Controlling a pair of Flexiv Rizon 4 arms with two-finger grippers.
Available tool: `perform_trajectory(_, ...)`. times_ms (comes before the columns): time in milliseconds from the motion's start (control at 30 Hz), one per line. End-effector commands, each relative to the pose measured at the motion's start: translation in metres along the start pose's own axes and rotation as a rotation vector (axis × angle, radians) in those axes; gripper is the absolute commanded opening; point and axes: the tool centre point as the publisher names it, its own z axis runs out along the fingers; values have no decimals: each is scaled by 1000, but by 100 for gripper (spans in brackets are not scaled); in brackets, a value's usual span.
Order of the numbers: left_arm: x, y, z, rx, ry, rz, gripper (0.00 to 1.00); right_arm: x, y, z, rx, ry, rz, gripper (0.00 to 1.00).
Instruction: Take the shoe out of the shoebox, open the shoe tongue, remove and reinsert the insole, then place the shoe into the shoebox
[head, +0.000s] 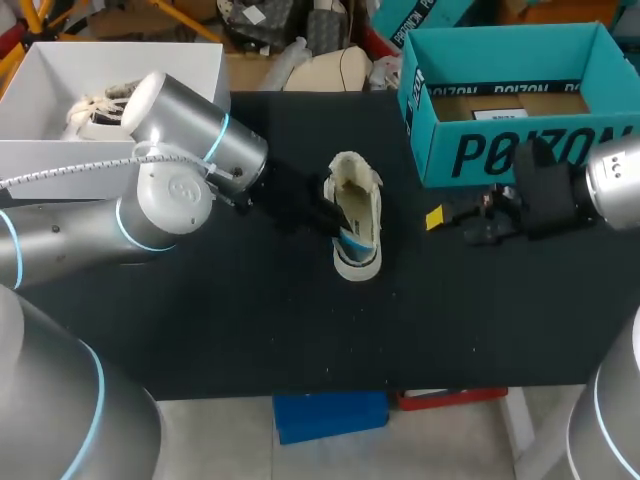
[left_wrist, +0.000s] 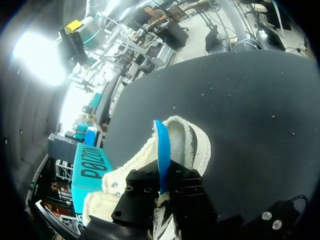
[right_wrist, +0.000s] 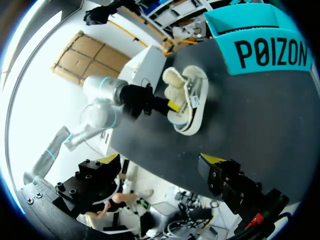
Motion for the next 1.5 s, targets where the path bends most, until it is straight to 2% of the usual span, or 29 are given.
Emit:
perform_trajectory(33,-4,5,3,-29,120,77,0,1,0,0,2,-3,1,100)
perform_trajectory(300,3,5,19,-52,251,160,0,1,0,0,2,-3,1,100)
perform_trajectory(533,5,9,29,-61,282,176,2,1,0,0,2,-3,1,100)
perform_trajectory(567,5,9,29,-60,282,178,7,1,0,0,2,-3,1,100)
perform_trajectory(600,4,8,28,-60,281,180,25,1,0,0,2,-3,1,100)
perform_trajectory(667,2,9,24,-62,279,181,41,1,0,0,2,-3,1,100)
perform_trajectory(700,1,9,21,-64,280,185,81,1,0,0,2,-3,1,100)
perform_trajectory(733,-1,8,17,-66,280,188,100,1,0,0,2,-3,1,100)
perform_trajectory(967,-21,0,-7,-40,243,168,100,1,0,0,2,-3,1,100)
perform_trajectory(1167,-45,-10,-18,-28,190,166,100,1,0,0,2,-3,1,100)
perform_trajectory(1200,-48,-13,-19,-21,177,153,84,1,0,0,2,-3,1,100)
perform_trajectory(1233,-51,-15,-20,-20,171,148,49,1,0,0,2,-3,1,100)
perform_trajectory(1267,-53,-17,-20,-21,165,134,33,1,0,0,2,-3,1,100)
perform_trajectory(1300,-54,-19,-21,-13,172,104,0,1,0,0,2,-3,1,100)
perform_trajectory(1433,-42,-25,-22,-24,342,126,0,1,0,0,2,-3,1,100)
perform_trajectory(1500,-35,-25,-22,-55,424,159,0,1,0,0,2,-3,1,100)
